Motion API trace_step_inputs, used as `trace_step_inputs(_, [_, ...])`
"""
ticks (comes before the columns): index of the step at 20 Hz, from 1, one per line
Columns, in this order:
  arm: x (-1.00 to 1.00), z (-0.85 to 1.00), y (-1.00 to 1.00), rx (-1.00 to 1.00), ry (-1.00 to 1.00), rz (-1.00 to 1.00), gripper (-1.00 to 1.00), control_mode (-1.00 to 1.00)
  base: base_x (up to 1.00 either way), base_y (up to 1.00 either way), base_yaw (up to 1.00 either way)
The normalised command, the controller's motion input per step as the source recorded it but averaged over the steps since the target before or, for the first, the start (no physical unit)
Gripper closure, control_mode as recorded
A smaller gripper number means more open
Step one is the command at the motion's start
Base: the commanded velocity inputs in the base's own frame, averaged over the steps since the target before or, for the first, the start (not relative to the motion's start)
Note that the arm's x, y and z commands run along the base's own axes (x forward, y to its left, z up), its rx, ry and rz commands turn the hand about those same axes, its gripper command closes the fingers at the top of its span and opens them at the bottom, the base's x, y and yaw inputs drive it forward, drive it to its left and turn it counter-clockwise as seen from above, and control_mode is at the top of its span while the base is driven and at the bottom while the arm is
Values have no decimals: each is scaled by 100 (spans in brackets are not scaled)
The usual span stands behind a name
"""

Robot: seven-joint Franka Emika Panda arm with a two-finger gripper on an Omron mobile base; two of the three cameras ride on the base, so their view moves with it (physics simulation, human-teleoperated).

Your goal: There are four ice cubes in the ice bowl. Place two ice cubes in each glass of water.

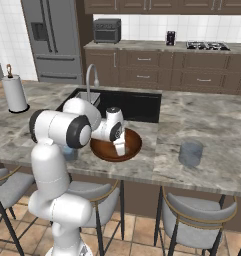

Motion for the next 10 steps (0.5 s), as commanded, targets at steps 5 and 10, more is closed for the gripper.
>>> trace_step_inputs(5, [0, 11, 0, 0, 0, 0, 100, -100, 0, 0, 0])
trace_step_inputs(10, [1, 34, 0, 0, 0, 0, 100, -100, 0, 0, 0])
